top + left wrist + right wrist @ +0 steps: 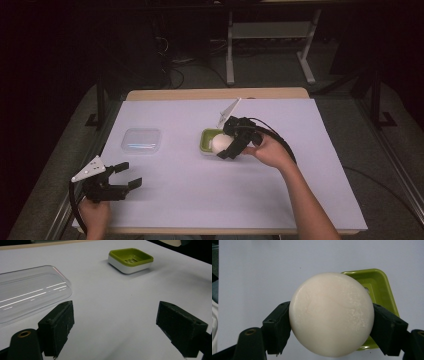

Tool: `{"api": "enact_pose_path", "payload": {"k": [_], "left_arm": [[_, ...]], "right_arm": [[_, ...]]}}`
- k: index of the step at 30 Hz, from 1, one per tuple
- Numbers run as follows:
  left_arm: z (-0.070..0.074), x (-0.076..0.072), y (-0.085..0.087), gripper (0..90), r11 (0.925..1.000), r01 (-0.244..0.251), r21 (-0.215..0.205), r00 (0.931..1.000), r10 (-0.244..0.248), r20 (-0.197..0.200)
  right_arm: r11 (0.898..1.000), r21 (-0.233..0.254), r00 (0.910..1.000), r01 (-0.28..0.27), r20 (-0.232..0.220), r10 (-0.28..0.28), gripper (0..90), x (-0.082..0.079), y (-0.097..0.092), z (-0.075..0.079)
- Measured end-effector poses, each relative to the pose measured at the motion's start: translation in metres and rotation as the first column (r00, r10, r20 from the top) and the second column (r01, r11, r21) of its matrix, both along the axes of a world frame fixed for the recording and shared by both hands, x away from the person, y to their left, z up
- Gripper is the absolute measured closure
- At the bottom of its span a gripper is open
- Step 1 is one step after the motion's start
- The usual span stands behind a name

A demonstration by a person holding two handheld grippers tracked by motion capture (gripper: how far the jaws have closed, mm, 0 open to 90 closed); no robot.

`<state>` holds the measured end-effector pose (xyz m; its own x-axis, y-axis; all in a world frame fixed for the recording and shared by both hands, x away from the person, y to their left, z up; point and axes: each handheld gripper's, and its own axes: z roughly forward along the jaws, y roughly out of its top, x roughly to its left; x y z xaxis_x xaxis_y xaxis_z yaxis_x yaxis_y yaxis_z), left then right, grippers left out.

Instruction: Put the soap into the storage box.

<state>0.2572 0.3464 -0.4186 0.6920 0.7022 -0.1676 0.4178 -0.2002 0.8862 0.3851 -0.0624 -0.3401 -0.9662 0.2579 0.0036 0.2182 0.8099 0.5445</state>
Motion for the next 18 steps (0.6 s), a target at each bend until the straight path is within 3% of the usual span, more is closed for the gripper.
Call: {"api": "enact_pose_path", "payload": {"k": [18], "left_arm": [[-0.001,0.000,-0.001,14.5,1.0000,0.001,-0.004,1.0000,-0.001,-0.003]], "right_arm": [[1.000,-0.007,0.9994,0.026,-0.021,-0.027,23.4,0.018,0.005,-0.012]]}}
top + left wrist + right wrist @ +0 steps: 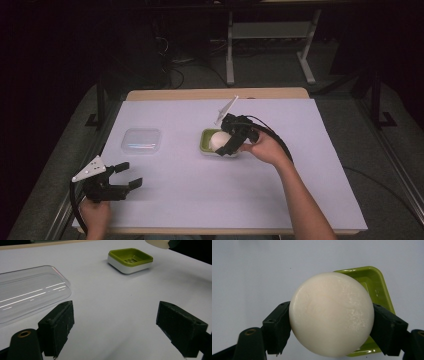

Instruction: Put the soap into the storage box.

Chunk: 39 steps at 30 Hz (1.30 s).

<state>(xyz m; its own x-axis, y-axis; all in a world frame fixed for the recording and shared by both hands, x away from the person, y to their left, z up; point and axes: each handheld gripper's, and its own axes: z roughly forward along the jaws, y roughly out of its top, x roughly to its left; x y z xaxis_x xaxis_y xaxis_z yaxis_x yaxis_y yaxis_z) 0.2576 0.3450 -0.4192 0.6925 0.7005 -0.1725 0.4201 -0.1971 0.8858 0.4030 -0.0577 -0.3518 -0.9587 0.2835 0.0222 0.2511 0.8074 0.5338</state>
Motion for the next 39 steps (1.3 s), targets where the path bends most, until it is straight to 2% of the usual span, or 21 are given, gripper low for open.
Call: {"api": "enact_pose_path", "payload": {"k": [15,39], "left_arm": [[0.000,0.000,0.001,14.5,1.0000,0.002,0.008,1.0000,-0.002,0.004],[0.001,-0.001,0.002,14.5,1.0000,0.000,0.004,1.0000,0.000,0.003]], "right_arm": [[1.000,-0.015,0.9997,0.023,-0.004,-0.023,23.4,0.011,0.003,-0.009],[0.993,-0.042,0.9942,0.106,-0.014,-0.107,23.4,0.028,-0.001,-0.023]]}}
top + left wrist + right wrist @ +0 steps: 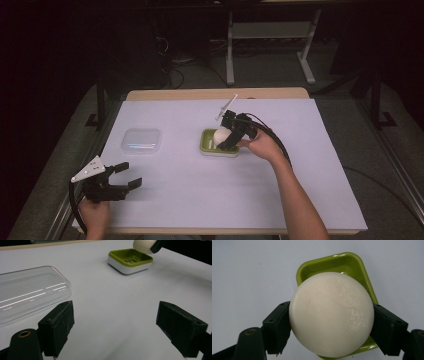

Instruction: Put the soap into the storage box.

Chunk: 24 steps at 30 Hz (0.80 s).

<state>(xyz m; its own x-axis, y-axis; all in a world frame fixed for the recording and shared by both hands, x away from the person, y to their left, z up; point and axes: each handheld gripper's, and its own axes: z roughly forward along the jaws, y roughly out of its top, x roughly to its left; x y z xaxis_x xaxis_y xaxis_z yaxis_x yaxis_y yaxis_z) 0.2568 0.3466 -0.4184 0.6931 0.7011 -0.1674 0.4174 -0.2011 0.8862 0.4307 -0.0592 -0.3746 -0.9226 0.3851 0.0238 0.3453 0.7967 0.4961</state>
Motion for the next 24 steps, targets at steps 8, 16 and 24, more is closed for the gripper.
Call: {"api": "enact_pose_path", "payload": {"k": [8,16,24], "left_arm": [[0.000,0.000,0.000,14.5,1.0000,0.000,-0.002,1.0000,0.000,0.000],[0.000,0.000,0.000,14.5,1.0000,0.000,-0.003,1.0000,0.000,0.000],[0.000,0.000,0.000,14.4,1.0000,0.000,-0.004,1.0000,0.000,0.000]], "right_arm": [[1.000,0.005,0.9998,0.019,0.004,-0.019,23.4,0.004,-0.001,-0.003],[0.999,-0.001,0.9995,0.032,0.000,-0.032,23.4,0.008,-0.002,-0.006],[0.999,-0.016,0.9990,0.044,-0.007,-0.044,23.4,0.011,-0.001,-0.011]]}}
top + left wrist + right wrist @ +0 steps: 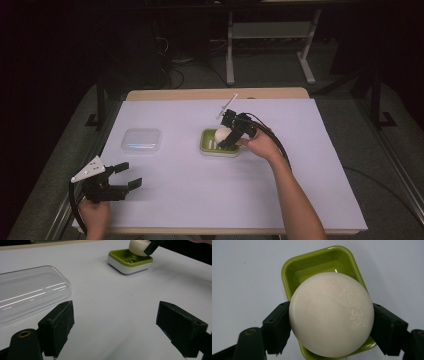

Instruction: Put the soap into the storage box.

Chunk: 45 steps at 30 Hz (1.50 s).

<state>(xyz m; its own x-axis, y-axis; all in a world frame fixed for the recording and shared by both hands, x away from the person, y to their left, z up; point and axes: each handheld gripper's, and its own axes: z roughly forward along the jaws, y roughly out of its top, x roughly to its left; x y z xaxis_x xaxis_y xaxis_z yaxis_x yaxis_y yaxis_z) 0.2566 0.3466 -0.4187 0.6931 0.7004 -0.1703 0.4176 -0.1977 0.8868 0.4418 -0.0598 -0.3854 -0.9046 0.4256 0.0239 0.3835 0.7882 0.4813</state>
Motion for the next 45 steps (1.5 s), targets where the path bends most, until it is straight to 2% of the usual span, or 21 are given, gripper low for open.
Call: {"api": "enact_pose_path", "payload": {"k": [20,34,37,45], "left_arm": [[0.000,0.000,0.000,14.5,1.0000,0.000,0.000,1.0000,0.000,-0.001],[0.000,0.000,0.001,14.5,1.0000,0.003,0.001,1.0000,-0.003,0.008],[0.000,-0.001,0.000,14.5,1.0000,-0.003,-0.009,0.9999,0.003,0.010],[0.000,-0.001,0.001,14.5,1.0000,0.000,-0.003,1.0000,0.000,0.006]], "right_arm": [[1.000,-0.009,0.9995,0.024,-0.020,-0.024,23.4,0.007,0.000,-0.008],[0.999,-0.030,0.9990,0.018,-0.040,-0.019,23.3,0.008,0.004,-0.015],[0.999,-0.030,0.9991,0.018,-0.039,-0.020,23.3,0.009,0.004,-0.015],[0.999,-0.034,0.9991,0.022,-0.035,-0.023,23.2,0.009,0.005,-0.015]]}}
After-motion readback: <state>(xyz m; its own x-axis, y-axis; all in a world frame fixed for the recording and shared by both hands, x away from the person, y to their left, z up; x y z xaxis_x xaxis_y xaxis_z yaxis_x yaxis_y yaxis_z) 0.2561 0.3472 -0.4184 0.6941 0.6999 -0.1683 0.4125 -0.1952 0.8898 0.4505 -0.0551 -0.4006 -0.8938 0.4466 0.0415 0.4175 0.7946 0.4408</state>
